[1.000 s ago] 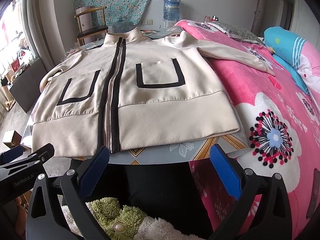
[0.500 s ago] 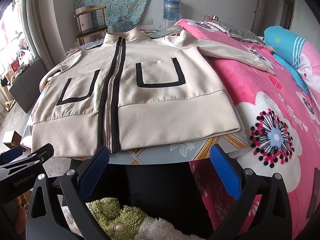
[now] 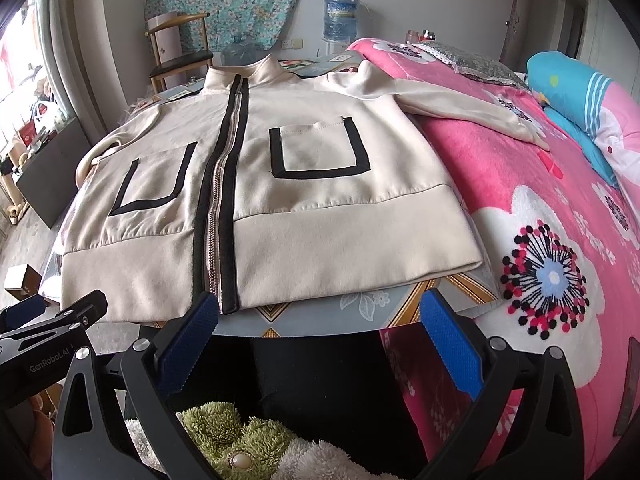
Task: Fold large clothes
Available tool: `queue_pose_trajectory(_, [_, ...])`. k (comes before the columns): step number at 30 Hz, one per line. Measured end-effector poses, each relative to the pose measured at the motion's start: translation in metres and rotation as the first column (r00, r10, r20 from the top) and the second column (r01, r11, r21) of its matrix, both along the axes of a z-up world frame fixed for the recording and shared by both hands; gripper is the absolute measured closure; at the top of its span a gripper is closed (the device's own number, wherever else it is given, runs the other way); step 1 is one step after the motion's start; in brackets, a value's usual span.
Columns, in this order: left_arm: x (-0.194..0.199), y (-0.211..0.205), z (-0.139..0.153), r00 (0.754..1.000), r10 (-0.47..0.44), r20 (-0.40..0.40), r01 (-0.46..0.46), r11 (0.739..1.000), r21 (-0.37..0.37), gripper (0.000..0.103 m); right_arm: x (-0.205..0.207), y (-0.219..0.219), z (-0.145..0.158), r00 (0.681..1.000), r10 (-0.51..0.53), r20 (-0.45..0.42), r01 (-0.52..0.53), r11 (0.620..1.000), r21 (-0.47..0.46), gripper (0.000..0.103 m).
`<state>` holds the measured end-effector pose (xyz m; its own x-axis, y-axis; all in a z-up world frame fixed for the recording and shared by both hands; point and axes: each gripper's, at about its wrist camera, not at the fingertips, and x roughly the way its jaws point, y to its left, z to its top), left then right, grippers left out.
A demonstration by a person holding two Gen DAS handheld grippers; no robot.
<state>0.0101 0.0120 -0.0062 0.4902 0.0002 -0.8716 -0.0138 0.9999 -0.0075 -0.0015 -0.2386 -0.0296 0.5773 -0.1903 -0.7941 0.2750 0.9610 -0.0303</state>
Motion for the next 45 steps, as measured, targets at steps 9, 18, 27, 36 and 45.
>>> queue_pose_trajectory(9, [0.033, 0.005, -0.004, 1.0, -0.011, 0.001, 0.011, 0.999, 0.031, 0.008, 0.037, -0.003, 0.008, 1.0, -0.004, 0.022, 0.004, 1.0, -0.02, 0.005])
queue_pose_trajectory(18, [0.12, 0.008, -0.019, 0.998, -0.064, -0.025, 0.065, 0.995, 0.07, 0.008, 0.135, 0.003, -0.016, 0.996, 0.051, -0.067, -0.049, 0.998, 0.03, 0.005])
queue_pose_trajectory(27, [0.172, -0.001, -0.046, 0.993, -0.098, -0.07, 0.105, 0.989, 0.1, 0.007, 0.187, 0.006, -0.06, 0.979, 0.078, -0.19, -0.066, 0.995, 0.071, 0.005])
queue_pose_trajectory(36, [0.179, 0.012, -0.053, 0.993, -0.094, -0.075, 0.093, 0.996, -0.013, 0.006, 0.19, 0.006, -0.076, 0.962, 0.143, -0.235, -0.122, 0.987, 0.1, 0.005])
queue_pose_trajectory(45, [0.185, 0.011, -0.053, 0.987, -0.108, -0.12, 0.107, 0.994, -0.015, 0.006, 0.199, 0.003, -0.074, 0.922, 0.19, -0.337, -0.154, 0.979, 0.13, 0.005])
